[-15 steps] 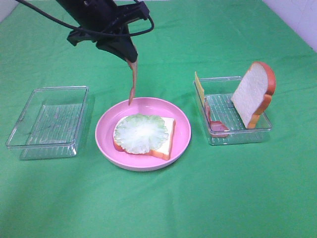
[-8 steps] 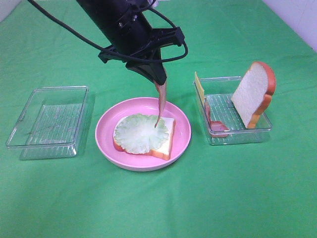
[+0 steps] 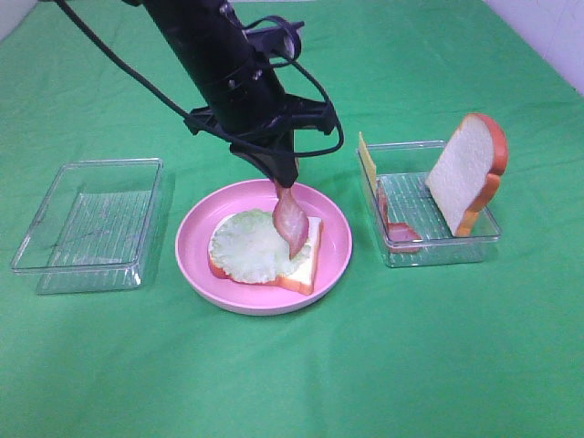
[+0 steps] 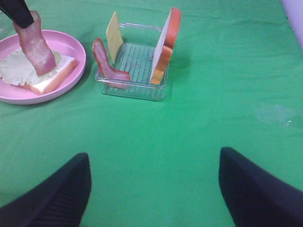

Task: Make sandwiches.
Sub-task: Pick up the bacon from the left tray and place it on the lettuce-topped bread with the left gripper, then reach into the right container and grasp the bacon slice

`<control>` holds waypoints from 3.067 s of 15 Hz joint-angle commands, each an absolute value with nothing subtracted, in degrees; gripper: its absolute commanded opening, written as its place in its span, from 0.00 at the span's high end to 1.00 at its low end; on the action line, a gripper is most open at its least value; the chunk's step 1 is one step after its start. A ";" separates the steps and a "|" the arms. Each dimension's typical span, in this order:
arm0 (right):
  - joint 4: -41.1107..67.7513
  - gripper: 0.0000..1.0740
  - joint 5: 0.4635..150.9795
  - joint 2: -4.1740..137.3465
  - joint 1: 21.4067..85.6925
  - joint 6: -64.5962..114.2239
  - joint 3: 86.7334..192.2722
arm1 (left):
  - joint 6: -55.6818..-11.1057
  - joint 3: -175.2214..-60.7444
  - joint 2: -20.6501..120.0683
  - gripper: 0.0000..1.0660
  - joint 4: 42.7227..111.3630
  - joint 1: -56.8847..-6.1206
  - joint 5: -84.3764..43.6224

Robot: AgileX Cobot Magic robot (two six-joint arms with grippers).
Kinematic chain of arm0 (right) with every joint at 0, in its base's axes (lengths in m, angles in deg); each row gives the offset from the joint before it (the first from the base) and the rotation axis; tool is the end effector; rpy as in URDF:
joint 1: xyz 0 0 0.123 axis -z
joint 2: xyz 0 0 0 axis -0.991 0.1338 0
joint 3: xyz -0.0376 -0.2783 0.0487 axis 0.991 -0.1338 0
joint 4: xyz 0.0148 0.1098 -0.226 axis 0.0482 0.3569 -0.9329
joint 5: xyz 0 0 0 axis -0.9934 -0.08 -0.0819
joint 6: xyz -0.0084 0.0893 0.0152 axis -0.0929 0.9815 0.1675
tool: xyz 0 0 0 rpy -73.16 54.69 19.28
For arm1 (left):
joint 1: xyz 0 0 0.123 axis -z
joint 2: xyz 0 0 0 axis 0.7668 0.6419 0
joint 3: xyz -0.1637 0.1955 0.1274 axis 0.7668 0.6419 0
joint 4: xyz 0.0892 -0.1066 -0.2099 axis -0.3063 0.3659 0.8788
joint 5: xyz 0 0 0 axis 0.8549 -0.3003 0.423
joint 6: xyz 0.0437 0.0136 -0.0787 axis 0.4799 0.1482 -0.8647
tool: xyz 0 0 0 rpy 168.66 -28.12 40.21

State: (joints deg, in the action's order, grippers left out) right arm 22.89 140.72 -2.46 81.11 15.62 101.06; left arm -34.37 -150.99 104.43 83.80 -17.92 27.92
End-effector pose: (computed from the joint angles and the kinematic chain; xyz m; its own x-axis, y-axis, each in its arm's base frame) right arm -0.0087 0.0134 0.2797 -0.4188 -0.1650 -0.8929 -0.2228 0.9720 -0.0751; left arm 0.3749 -0.2694 0.2123 -0.8849 0.3912 -0.2529 0.4598 0.8203 -0.3401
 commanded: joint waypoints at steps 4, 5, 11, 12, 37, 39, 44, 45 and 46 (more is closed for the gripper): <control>22.89 0.34 140.49 -3.14 81.17 15.33 100.94 | -38.32 -151.10 105.34 1.00 74.41 -17.69 27.69; 22.89 0.34 140.49 -3.14 81.17 15.33 100.94 | -38.32 -151.10 105.34 1.00 74.41 -17.69 27.69; 22.89 0.34 140.49 -3.14 81.17 15.33 100.94 | -38.32 -151.10 106.20 0.85 73.38 -17.69 27.52; 22.89 0.34 140.49 -3.14 81.17 15.33 100.94 | -38.55 -151.10 106.20 0.60 72.06 -17.69 27.64; 22.89 0.34 140.49 -3.14 81.17 15.33 100.94 | -44.91 -136.20 58.07 0.33 59.85 -17.52 42.02; 22.89 0.34 140.49 -3.14 81.17 15.33 100.94 | -45.20 -123.60 47.02 0.33 60.60 -17.52 41.67; 22.89 0.34 140.49 -3.14 81.17 15.33 100.94 | -46.17 -106.70 31.20 0.33 60.60 -17.52 41.16; 22.89 0.34 140.49 -3.14 81.17 15.33 100.94 | -46.17 -104.86 29.25 0.33 60.60 -17.52 40.81; 22.89 0.34 140.49 -3.14 81.17 15.33 100.94 | -46.17 -101.37 25.24 0.33 60.54 -17.52 39.55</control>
